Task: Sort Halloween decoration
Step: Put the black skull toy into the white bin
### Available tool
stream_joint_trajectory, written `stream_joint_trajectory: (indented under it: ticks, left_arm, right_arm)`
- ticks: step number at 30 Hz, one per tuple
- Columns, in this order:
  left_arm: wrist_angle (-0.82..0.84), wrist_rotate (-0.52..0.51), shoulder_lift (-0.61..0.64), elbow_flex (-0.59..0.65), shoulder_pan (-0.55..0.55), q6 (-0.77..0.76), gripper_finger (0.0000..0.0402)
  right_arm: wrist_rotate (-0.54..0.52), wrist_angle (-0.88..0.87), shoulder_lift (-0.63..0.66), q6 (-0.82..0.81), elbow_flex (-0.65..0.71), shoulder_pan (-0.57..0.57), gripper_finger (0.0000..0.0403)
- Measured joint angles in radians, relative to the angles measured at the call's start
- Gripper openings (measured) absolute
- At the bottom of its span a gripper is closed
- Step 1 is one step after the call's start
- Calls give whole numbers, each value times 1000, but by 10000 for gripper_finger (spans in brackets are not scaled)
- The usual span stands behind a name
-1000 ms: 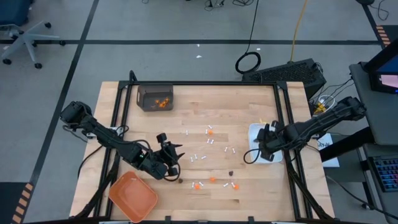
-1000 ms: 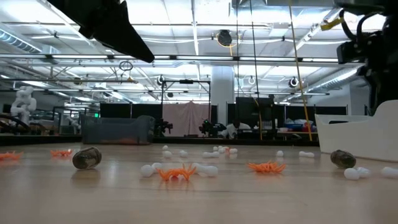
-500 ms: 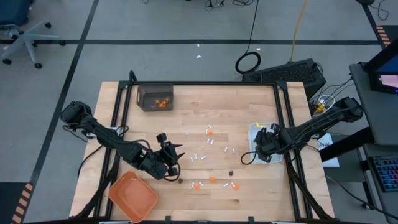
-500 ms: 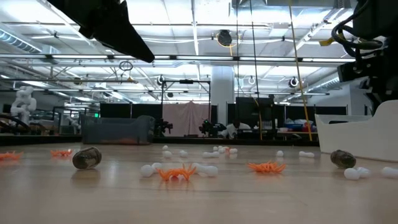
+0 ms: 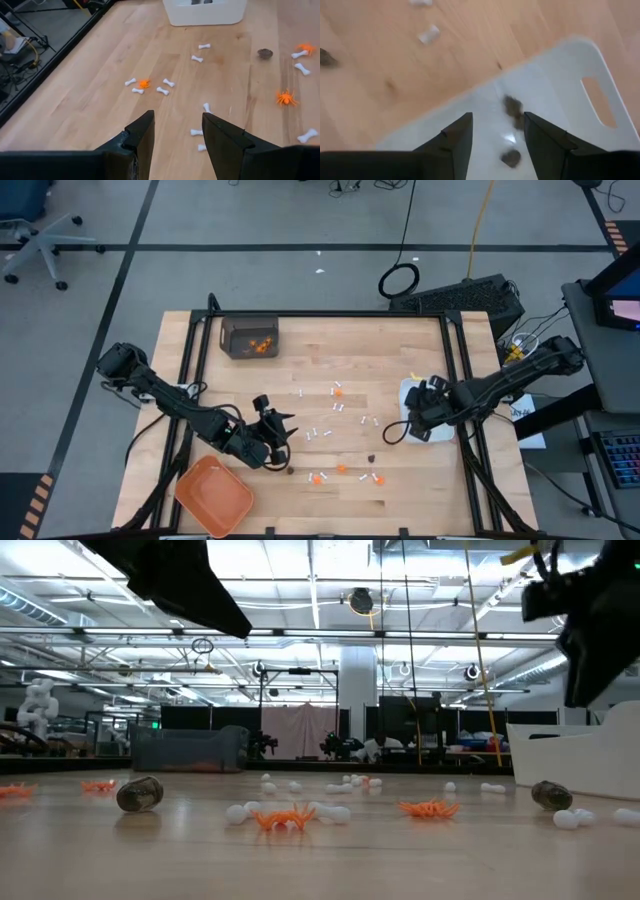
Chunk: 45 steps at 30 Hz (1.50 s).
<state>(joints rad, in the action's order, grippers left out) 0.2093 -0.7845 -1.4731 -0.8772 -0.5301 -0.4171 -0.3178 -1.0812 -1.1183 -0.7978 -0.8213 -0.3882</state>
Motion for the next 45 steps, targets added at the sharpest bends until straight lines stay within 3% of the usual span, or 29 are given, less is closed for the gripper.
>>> stream_joint_trajectory:
  ticks: [18,27,37,45]
  left_arm:
    - [0,3,0,0,0,-22,164]
    - [0,4,0,0,0,-23,164]
    - [1,4,0,0,0,-15,164]
    - [0,4,0,0,1,9,164]
  right_arm:
    - [8,-12,-354,175,-273,-42,157]
    - [84,107,-522,340,-295,-88,157]
    - [140,376,-569,431,-296,-155,157]
    - [154,429,-616,493,-296,-170,157]
